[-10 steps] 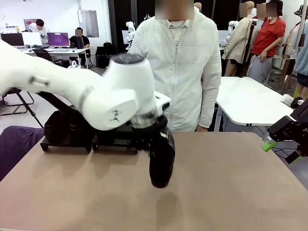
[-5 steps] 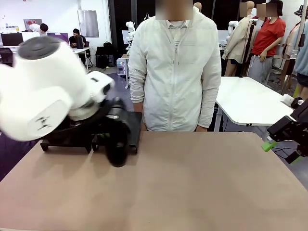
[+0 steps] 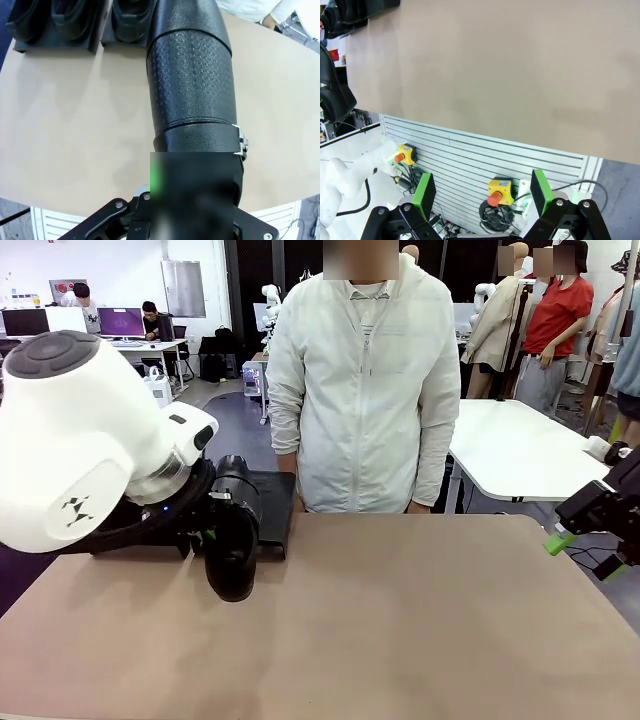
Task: Organize the shoes by placing them on the stand.
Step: Place the Shoe from the middle of the table onto the Shoes Stand.
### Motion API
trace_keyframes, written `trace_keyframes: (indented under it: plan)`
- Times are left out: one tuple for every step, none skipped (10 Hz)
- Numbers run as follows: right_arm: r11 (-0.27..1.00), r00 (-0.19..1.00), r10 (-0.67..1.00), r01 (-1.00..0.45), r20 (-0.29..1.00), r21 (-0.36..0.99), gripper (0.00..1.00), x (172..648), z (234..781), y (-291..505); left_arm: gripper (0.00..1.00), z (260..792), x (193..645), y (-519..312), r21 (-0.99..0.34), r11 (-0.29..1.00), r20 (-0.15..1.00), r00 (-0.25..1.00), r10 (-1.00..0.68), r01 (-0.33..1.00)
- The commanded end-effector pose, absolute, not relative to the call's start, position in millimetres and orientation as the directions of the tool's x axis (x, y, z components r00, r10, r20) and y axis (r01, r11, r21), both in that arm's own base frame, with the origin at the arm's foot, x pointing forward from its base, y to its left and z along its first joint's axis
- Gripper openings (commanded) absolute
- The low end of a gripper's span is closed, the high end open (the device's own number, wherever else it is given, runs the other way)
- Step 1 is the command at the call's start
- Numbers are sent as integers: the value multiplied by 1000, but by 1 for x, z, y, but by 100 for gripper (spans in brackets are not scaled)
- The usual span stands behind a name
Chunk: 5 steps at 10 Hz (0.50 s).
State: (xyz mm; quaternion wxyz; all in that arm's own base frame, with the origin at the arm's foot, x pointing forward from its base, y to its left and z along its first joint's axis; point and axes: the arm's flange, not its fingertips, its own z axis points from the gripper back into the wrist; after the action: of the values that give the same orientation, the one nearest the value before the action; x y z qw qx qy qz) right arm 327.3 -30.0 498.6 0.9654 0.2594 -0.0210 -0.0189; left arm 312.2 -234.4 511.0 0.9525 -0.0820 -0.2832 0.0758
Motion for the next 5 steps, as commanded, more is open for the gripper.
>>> trace_keyframes:
  plan:
    - [852,999,-29,3,40,524,100,328,501,-32,0,518,320,-233,-201,976,549,817,179,-79]
    - [852,999,-29,3,40,524,100,328,501,-32,0,511,312,-234,-199,975,527,828,191,-98]
    - [852,999,-29,3,40,524,100,328,501,-32,0,515,349,-235,-185,980,514,842,163,-76]
    - [852,999,-29,3,40,524,100,328,501,-32,0,516,388,-238,-174,982,524,838,154,-73]
    - [852,999,-29,3,40,524,100,328,501,-32,0,515,432,-241,-182,982,528,837,146,-56]
